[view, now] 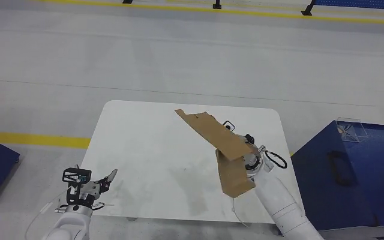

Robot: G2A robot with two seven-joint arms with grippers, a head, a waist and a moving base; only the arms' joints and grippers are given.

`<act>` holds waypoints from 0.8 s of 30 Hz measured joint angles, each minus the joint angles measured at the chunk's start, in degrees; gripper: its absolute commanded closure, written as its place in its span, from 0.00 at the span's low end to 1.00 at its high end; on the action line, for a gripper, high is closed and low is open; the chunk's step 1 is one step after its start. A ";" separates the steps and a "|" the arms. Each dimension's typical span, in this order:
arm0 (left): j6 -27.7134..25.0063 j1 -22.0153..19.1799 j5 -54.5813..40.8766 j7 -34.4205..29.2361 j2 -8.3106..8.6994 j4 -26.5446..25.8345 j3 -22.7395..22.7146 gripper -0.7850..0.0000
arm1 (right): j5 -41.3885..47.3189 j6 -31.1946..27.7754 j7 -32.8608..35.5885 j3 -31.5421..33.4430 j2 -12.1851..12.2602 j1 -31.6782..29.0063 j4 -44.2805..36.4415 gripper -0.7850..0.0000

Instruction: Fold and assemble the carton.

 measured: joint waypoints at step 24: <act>0.00 0.00 0.00 0.00 0.00 0.00 0.00 0.00 | -35.69 -40.71 -12.83 19.10 4.34 -14.85 -18.77 1.00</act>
